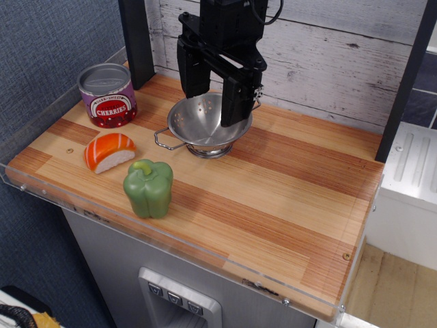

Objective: Put the sushi in the back corner of the table.

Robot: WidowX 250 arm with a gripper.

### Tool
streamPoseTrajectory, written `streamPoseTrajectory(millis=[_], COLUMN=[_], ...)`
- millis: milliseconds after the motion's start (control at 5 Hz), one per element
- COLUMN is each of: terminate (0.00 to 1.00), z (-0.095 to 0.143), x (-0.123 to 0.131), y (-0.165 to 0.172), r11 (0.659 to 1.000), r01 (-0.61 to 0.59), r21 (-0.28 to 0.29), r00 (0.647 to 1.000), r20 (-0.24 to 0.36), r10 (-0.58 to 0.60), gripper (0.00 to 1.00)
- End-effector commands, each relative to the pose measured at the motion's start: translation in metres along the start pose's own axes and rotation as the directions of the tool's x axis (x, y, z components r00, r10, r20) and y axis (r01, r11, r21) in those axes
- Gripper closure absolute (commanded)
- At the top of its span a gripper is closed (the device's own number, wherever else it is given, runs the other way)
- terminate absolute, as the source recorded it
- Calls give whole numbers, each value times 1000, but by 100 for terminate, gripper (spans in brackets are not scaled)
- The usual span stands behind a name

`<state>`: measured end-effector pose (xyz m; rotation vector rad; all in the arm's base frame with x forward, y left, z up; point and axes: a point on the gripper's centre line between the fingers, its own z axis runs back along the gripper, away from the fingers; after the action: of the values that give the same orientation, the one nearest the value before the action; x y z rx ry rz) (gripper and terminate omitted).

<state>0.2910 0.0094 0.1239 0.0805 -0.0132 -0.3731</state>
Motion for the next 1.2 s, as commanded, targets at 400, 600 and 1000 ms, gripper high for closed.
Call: streamPoseTrajectory(millis=[400,600,1000], terminate=[0,0,0], z=[11,4,-42], x=[-37,-61,-99], y=[50,87,141], r11=[993,986,981], r01=[-12,-26,-19], r21=[116,164,191], r00=[1000,1000,1000], r20=[-13,14,26], r10=[14,24,14], gripper=[0,0,0])
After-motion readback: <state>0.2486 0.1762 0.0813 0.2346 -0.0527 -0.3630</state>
